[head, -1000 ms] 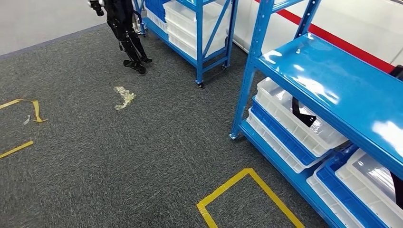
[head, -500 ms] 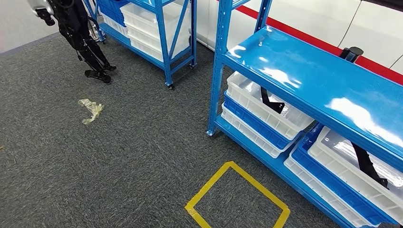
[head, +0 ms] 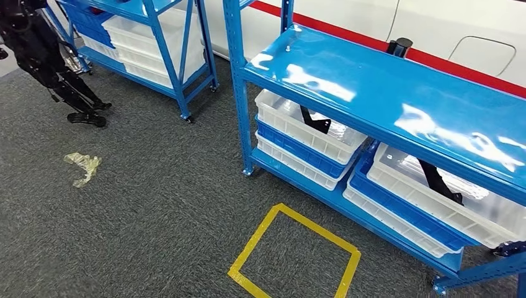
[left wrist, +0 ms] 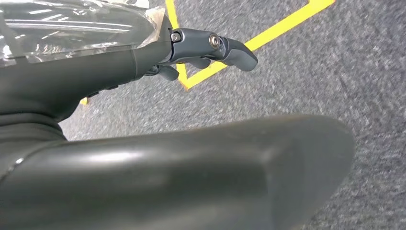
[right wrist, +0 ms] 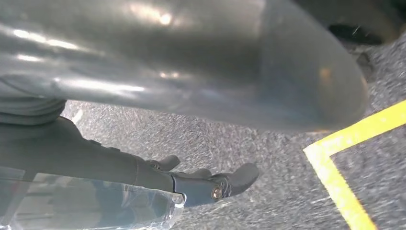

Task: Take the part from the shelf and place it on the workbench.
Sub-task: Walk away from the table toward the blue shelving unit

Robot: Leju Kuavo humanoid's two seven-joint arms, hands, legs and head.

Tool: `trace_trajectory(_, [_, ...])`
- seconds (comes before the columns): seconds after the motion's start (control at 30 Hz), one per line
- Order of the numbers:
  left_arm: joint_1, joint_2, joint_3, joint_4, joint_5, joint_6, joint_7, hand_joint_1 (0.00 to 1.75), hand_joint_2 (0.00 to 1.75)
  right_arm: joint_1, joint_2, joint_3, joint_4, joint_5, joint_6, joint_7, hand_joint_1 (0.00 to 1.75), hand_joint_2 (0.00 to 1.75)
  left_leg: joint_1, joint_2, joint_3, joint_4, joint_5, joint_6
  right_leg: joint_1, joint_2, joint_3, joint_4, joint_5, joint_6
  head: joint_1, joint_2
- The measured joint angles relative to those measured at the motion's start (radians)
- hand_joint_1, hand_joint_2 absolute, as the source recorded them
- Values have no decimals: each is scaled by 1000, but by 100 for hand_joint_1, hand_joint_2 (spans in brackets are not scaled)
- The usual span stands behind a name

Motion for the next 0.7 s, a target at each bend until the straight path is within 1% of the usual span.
trace_trajectory(0.03, [-1, 0, 0, 0, -1, 0, 0, 0, 0, -1, -1, 0, 0, 1, 0, 0, 0, 0, 3, -23, -13, 33, -22, -4, -5, 11, 3, -2, 1, -9, -2, 0])
trace_trajectory(0.07, [-1, 0, 0, 0, -2, 0, 0, 0, 0, -3, -1, 0, 0, 2, 0, 1, 0, 0, 5, -53, -38, 87, -52, -7, -7, 23, 4, -3, 2, -15, -4, 0])
trace_trajectory(0.1, [0, 0, 0, 0, -4, -1, 0, 0, 0, -4, -1, 0, 0, 2, 0, 1, 0, 0, 6, -77, -71, 155, -85, -8, -6, 34, 3, -3, 2, -20, -6, 0])
trace_trajectory(0.13, [1, 0, 0, 0, -5, -2, 0, 0, 0, -5, 0, 0, 0, 2, 0, 1, 0, 0, 6, -90, -107, 222, -110, -9, -4, 47, 3, -3, 3, -23, -6, 0])
trace_trajectory(0.17, [2, 0, 0, 0, -7, -3, 0, 0, 0, -4, 0, 0, 0, 1, -1, 1, 0, 0, 6, -95, -133, 264, -116, -9, -3, 60, 4, -3, 3, -23, -6, 0])
trace_trajectory(0.2, [3, 0, 0, 0, -8, -4, 0, 0, 0, -2, 1, 0, 0, -1, -1, 1, 0, 0, 6, -98, -143, 272, -104, -8, -2, 74, 5, -2, 3, -24, -7, 0])
trace_trajectory(0.23, [4, 0, 0, 0, -9, -6, 0, 0, 0, 0, 0, 0, 0, -2, -2, 1, 0, 0, 7, -100, -134, 239, -72, -6, -1, 88, 6, -2, 3, -24, -7, 0])
trace_trajectory(0.27, [4, 1, 0, 0, -10, -6, 0, 0, 0, 2, 0, -1, 0, -4, -4, 1, 0, 0, 8, -110, -109, 174, -29, -4, -1, 102, 8, -2, 3, -24, -7, 0])
trace_trajectory(0.3, [4, 1, -1, 0, -10, -7, 0, 0, 0, 3, 1, -1, 0, -5, -5, 1, 0, 0, 11, -135, -81, 106, 4, -2, 0, 115, 8, 0, 3, -22, -7, 0])
trace_trajectory(0.33, [3, 1, -1, 0, -11, -7, 0, 0, 0, 3, 1, -1, 0, -5, -6, 1, 0, 0, 13, -156, -58, 50, 27, -1, 3, 126, 7, 1, 3, -19, -6, 0])
trace_trajectory(0.37, [3, 1, -1, 0, -11, -8, 0, 0, 0, 3, 1, -1, 0, -6, -7, 1, 0, 0, 13, -172, -45, 16, 36, 1, 4, 136, 4, 1, 4, -14, -6, 0])
trace_trajectory(0.4, [3, 1, -1, 0, -11, -8, 0, 0, 0, 4, 1, -1, 0, -6, -7, 1, 0, 0, 10, -179, -41, 5, 35, 4, 5, 145, -1, 0, 5, -6, -5, 0])
trace_trajectory(0.43, [3, 1, -1, 0, -11, -8, 0, 0, 0, 6, 1, -1, 0, -6, -8, 1, 0, 0, 6, -168, -40, 3, 37, 8, 3, 154, -6, -2, 8, 2, -5, 0])
trace_trajectory(0.47, [3, 1, -1, 0, -11, -9, 1, 0, 0, 9, 0, -1, 0, -6, -8, 1, 0, 0, 5, -157, -36, -2, 41, 16, 2, 157, -11, -2, 10, 9, -5, 0])
trace_trajectory(0.5, [2, 0, -1, 0, -11, -9, 1, 0, 0, 12, -1, -1, 0, -6, -8, 1, 0, 0, 4, -146, -32, -8, 45, 24, 2, 143, -17, 4, 6, 13, -5, 0])
trace_trajectory(0.53, [2, -1, -1, 0, -11, -9, 1, 0, 0, 13, -1, -1, 0, -7, -9, 1, 0, 0, 5, -133, -28, -14, 50, 31, 3, 118, -29, 28, -6, 13, -2, 0])
trace_trajectory(0.57, [3, -1, -1, 0, -11, -9, 2, 0, 0, 12, -2, -2, 0, -8, -9, 0, 0, 0, 6, -118, -25, -18, 53, 37, 4, 89, -50, 72, -28, 10, 0, 0])
trace_trajectory(0.6, [3, -2, -1, 0, -11, -9, 3, 0, 0, 12, -1, -2, 0, -8, -10, -1, 0, 0, 4, -104, -25, -19, 54, 40, 4, 63, -82, 135, -58, 7, 3, 0])
trace_trajectory(0.63, [4, -2, -1, 0, -11, -9, 5, 0, 0, 11, 0, -2, 0, -8, -10, -3, 0, 0, 3, -88, -26, -19, 53, 41, 4, 53, -117, 207, -87, 5, 4, 0])
trace_trajectory(0.67, [5, -2, -1, 0, -11, -9, 7, 0, 0, 12, 0, -2, 0, -8, -11, -4, 0, 0, 2, -73, -26, -19, 52, 41, 2, 49, -145, 263, -105, 7, 4, 0])
trace_trajectory(0.7, [5, -2, -1, 0, -11, -9, 8, 0, 0, 14, -1, -2, 0, -7, -11, -5, 0, 0, 2, -60, -26, -19, 51, 41, 0, 46, -157, 287, -109, 13, 5, 0])
